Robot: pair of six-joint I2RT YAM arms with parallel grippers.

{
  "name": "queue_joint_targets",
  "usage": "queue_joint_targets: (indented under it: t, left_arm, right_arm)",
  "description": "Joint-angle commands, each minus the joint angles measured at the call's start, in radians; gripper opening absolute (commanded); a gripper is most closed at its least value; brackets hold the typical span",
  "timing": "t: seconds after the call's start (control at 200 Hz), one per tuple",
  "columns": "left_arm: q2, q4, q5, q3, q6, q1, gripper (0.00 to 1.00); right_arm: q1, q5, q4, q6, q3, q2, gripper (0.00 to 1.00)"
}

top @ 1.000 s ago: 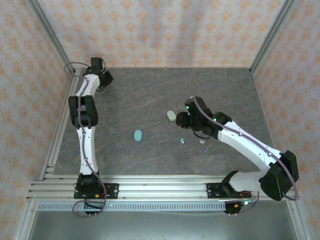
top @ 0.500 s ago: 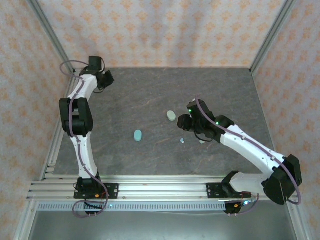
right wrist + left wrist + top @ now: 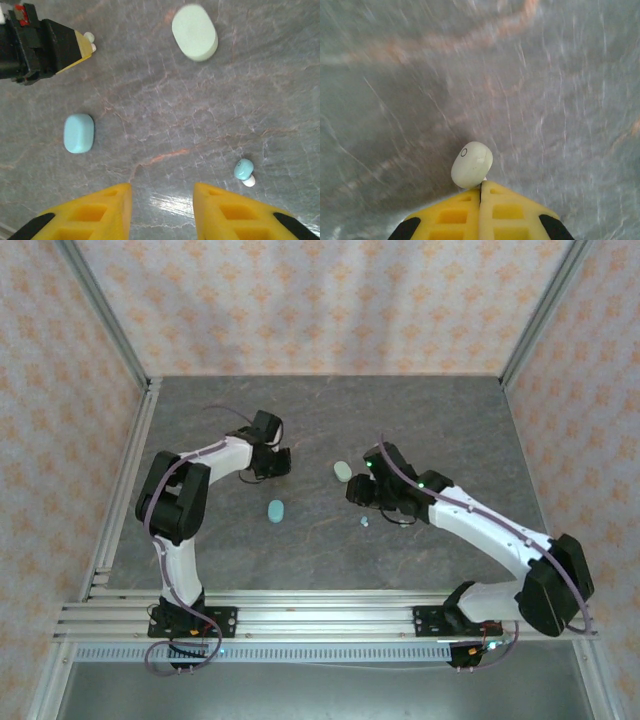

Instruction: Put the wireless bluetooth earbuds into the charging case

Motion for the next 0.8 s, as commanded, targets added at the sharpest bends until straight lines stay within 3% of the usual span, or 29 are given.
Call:
queue_joint_targets:
  t: [0.0,0.185,0.38,0.615,0.796]
  left_arm:
    - [-0.062,0.020,-0.050,-0.017,-0.009,-0.001,0.15]
    - [-0.087,-0.071,-0.076,0.020,0.044,-0.002,0.40]
    - [-0.198,-0.212,-0.108,0.031,0.111,-0.003,0.45]
    - [-0.346,-0.254,-0.164,-0.171,0.122,-0.043,0.54]
    - [-0.346,-0.261,-0.167,-0.225,0.123,-0.092,0.64]
  right_arm:
    - [0.024,0.005,0.003,0.029,-0.005,0.040,0.37]
    - [0.054,0.016,0.030,0.085,-0.016,0.034,0.38]
    - [0.060,0.046,0.038,0.107,-0.056,-0.020,0.38]
    - [0.060,0.048,0.103,0.131,-0.104,-0.014,0.38]
    - [0.060,0.038,0.114,0.130,-0.126,0.011,0.39]
